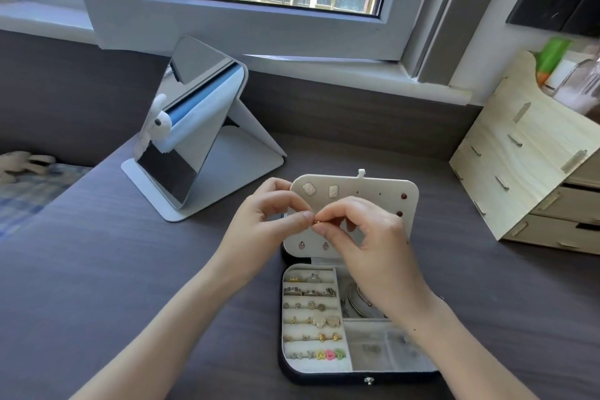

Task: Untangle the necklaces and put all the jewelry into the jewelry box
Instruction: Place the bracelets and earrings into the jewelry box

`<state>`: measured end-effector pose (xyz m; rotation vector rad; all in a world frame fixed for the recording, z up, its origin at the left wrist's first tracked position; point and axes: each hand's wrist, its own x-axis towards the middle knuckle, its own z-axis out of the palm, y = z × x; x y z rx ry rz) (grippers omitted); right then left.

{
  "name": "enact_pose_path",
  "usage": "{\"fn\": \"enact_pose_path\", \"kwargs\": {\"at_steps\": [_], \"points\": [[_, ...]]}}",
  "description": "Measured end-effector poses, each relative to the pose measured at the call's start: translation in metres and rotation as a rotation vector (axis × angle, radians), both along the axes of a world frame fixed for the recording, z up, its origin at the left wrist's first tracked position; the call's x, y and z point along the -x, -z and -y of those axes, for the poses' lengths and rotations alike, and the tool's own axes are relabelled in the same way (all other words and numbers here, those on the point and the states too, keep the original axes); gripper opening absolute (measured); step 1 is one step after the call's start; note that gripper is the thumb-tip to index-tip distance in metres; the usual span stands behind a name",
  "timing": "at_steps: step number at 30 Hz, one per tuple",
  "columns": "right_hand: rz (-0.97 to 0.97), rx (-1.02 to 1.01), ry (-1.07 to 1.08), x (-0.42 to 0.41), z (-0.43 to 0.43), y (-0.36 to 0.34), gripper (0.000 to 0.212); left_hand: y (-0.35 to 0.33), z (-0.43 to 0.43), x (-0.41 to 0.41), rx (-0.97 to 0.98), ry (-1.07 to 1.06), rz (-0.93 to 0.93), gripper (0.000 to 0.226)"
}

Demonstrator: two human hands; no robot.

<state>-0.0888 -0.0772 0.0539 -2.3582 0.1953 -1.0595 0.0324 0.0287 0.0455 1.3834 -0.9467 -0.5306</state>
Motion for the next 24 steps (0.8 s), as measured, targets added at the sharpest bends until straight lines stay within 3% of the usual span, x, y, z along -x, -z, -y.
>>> {"fn": "enact_pose_path", "kwargs": {"at_steps": [9, 14, 24], "points": [[-0.147, -0.061, -0.243, 0.008, 0.011, -0.008, 0.018, -0.008, -0.004, -0.004, -0.078, 0.162, -0.009, 0.019], [-0.233, -0.114, -0.306, 0.012, 0.015, -0.012, 0.004, -0.012, -0.003, -0.006, -0.114, 0.234, -0.027, 0.016], [-0.333, -0.176, -0.382, 0.015, 0.02, -0.018, 0.004, -0.015, -0.004, -0.008, -0.13, 0.307, 0.02, 0.01]]}}
